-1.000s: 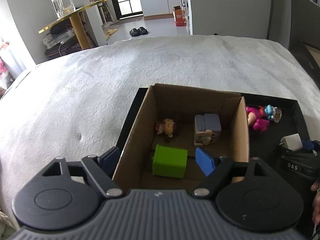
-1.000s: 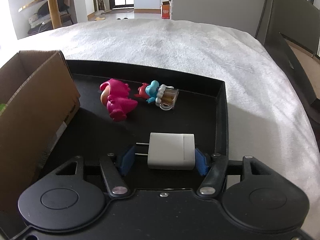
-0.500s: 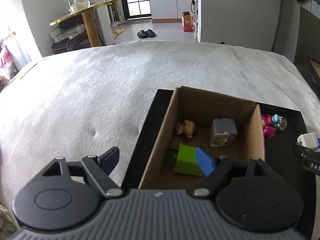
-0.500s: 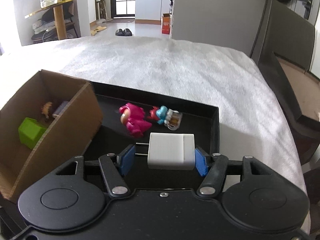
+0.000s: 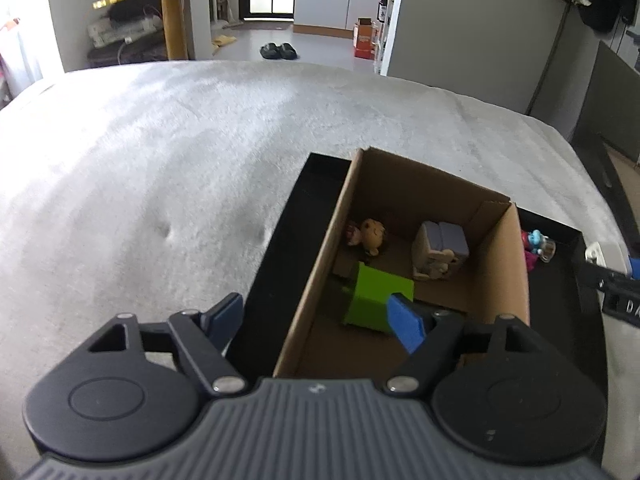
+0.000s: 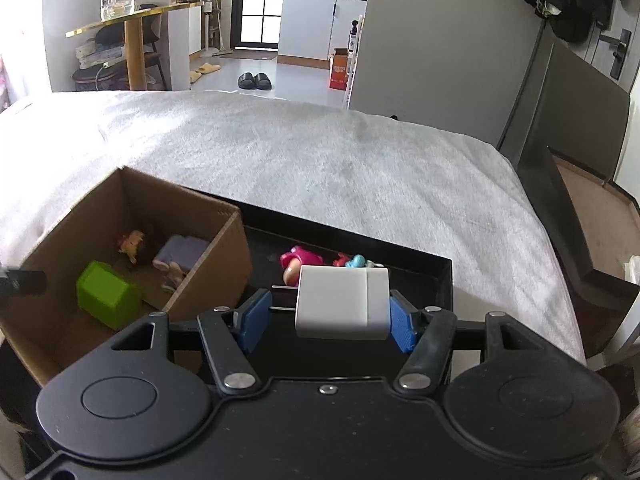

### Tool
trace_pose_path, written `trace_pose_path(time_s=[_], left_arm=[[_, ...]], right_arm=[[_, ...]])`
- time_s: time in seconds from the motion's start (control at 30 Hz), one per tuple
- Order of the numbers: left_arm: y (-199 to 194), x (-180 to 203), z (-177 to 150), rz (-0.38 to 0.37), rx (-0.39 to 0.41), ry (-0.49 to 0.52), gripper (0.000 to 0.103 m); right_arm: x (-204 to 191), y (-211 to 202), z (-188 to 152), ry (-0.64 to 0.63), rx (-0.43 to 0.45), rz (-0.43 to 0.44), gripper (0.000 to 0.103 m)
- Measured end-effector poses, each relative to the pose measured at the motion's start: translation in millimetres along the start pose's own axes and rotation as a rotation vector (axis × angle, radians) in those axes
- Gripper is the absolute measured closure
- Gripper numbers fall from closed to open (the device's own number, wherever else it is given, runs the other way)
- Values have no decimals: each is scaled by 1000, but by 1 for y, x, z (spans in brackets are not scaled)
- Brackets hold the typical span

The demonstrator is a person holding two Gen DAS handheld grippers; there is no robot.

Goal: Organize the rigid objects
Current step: 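Carry the white block into the box and open the right gripper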

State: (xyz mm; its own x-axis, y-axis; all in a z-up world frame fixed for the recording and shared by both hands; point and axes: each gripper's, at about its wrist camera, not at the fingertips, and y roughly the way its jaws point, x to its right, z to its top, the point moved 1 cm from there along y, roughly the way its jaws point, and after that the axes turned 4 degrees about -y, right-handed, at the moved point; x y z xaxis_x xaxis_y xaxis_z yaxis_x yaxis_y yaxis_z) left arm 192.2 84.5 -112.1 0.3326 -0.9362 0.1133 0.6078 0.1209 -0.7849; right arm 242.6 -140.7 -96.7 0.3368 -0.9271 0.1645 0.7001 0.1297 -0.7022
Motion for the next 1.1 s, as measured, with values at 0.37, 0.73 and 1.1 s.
trace_pose_path(time_s=[0.37, 0.73, 1.1], left_arm=[[17, -16, -15, -60, -49, -30, 71], [24, -35, -20, -90, -64, -96, 89], [25, -29, -23, -163, -96, -64, 88]], right_arm=[[-33, -17, 31, -83, 54, -5, 42], [-71, -18, 46, -193, 57, 18, 42], [-109, -2, 47, -322, 12, 48, 42]])
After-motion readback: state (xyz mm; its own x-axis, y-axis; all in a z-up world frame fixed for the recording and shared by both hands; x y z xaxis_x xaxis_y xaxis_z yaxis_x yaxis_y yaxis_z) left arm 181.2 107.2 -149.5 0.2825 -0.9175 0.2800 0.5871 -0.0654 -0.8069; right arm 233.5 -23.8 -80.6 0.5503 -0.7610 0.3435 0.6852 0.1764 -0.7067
